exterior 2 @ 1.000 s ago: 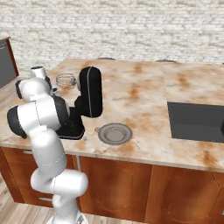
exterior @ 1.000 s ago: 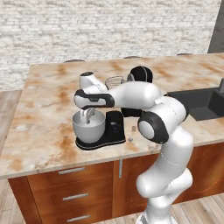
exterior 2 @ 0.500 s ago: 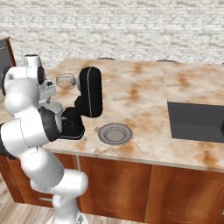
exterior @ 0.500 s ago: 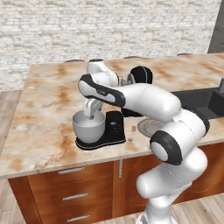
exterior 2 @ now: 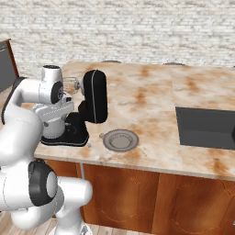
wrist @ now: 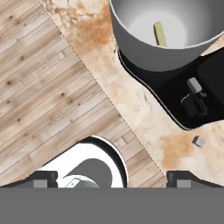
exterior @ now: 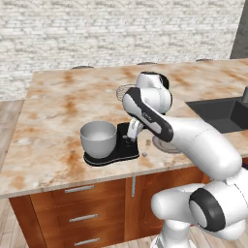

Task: Add butter and sugar cubes to the stand mixer bowl and then turn on the stand mixer to begin making frosting.

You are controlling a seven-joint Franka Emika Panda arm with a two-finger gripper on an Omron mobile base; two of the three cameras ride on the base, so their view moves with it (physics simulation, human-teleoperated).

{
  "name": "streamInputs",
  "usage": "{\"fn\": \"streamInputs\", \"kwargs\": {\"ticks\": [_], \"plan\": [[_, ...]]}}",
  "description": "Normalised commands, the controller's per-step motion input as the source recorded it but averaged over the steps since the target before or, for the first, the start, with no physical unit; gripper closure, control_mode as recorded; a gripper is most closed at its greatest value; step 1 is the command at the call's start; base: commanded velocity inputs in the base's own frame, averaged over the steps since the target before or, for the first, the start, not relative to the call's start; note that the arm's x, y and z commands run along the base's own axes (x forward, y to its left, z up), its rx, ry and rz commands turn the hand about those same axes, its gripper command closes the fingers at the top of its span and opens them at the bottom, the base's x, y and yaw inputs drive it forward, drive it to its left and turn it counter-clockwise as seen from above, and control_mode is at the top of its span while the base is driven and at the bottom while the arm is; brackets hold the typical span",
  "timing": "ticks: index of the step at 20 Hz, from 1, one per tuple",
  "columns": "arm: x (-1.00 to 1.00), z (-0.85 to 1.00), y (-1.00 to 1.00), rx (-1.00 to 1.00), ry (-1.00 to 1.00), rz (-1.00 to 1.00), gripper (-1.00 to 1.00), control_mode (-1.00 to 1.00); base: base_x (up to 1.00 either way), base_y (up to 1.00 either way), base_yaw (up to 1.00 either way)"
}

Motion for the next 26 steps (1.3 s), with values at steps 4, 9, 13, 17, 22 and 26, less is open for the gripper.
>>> {"fn": "streamInputs", "kwargs": {"ticks": [4,9,13,17,22,26], "plan": [[-0.44,-0.14,-0.95,0.05,-0.14,0.00,-1.00,-1.00,0.00,0.00,0.00],[-0.21,-0.24,-0.80,0.12,-0.15,0.00,-1.00,-1.00,0.00,0.00,0.00],[-0.01,-0.17,-0.74,0.24,-0.15,0.00,-1.00,-1.00,0.00,0.00,0.00],[0.03,-0.07,-0.72,0.27,-0.11,0.00,-1.00,-1.00,0.00,0.00,0.00],[0.27,-0.03,-0.55,0.26,-0.09,0.01,-1.00,-1.00,0.00,0.00,0.00],[0.50,-0.01,-0.34,0.24,-0.07,0.03,-1.00,-1.00,0.00,0.00,0.00]]}}
